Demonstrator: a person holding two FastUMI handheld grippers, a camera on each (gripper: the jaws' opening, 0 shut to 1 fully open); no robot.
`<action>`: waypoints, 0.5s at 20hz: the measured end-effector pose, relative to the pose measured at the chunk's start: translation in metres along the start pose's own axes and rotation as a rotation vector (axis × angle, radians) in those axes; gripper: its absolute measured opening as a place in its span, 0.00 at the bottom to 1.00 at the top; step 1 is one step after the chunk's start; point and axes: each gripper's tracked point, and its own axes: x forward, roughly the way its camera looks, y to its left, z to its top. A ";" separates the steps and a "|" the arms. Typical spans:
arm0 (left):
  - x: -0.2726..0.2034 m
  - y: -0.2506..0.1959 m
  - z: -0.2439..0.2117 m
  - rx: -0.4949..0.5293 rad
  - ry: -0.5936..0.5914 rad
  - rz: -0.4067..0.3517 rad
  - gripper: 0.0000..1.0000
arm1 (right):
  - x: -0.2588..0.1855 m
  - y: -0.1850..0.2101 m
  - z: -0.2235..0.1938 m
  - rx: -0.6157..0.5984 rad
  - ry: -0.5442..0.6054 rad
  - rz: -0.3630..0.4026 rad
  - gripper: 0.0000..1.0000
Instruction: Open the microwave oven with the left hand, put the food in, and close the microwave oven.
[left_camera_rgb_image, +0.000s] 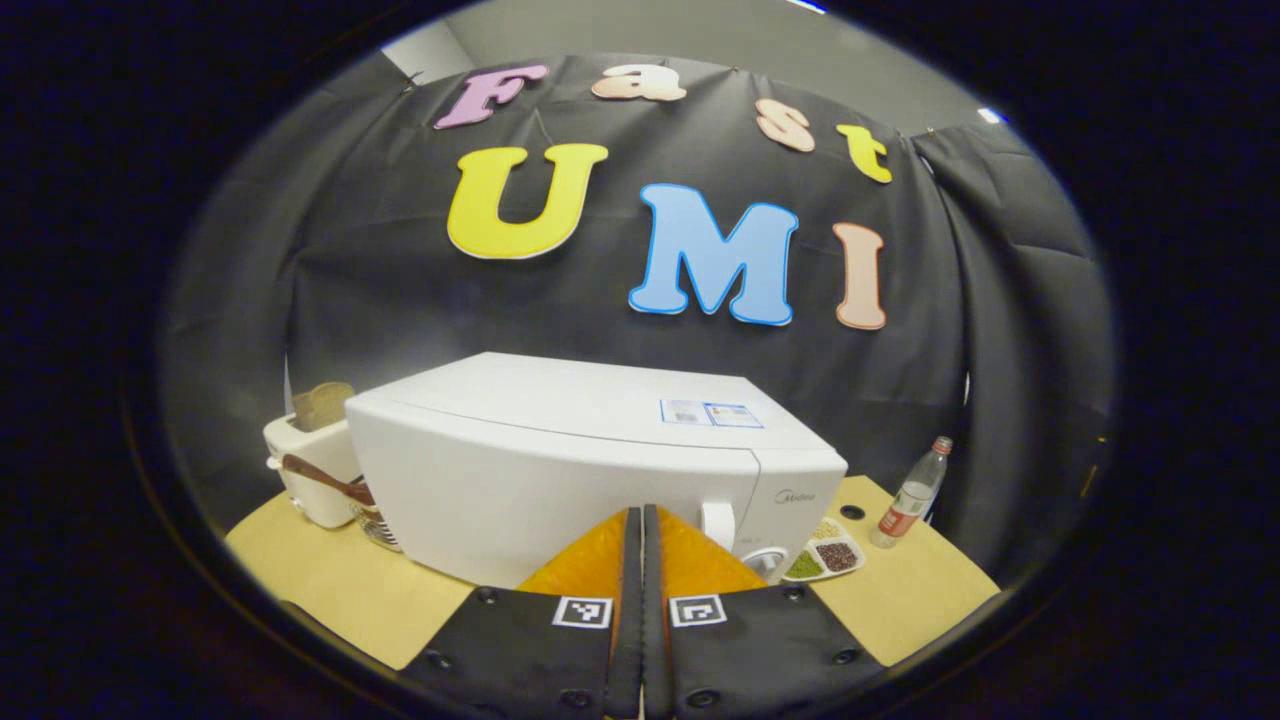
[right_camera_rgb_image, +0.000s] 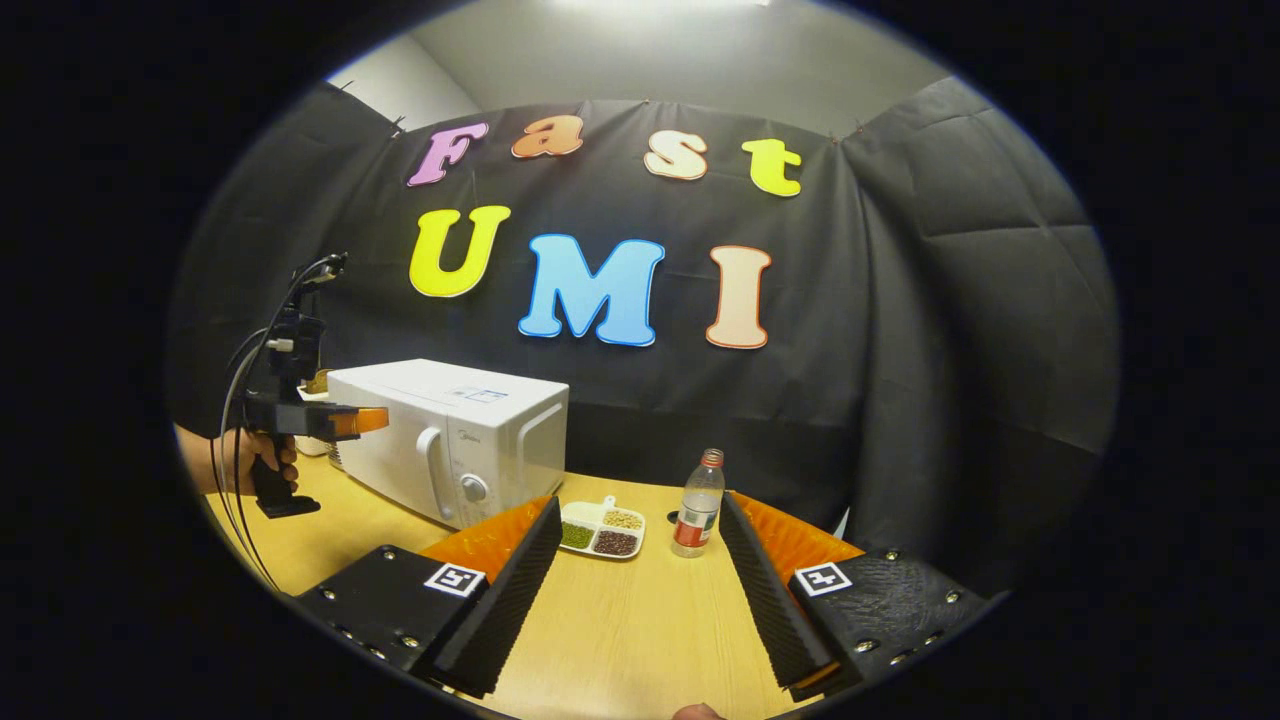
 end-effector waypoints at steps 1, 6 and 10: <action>-0.011 0.005 0.006 0.024 -0.014 0.001 0.07 | -0.003 0.008 0.005 0.004 -0.010 0.012 0.97; -0.069 0.025 0.040 0.113 -0.086 0.007 0.07 | -0.022 0.039 0.011 -0.012 -0.023 0.035 0.97; -0.121 0.032 0.059 0.141 -0.139 0.005 0.07 | -0.039 0.058 0.019 -0.013 -0.047 0.040 0.97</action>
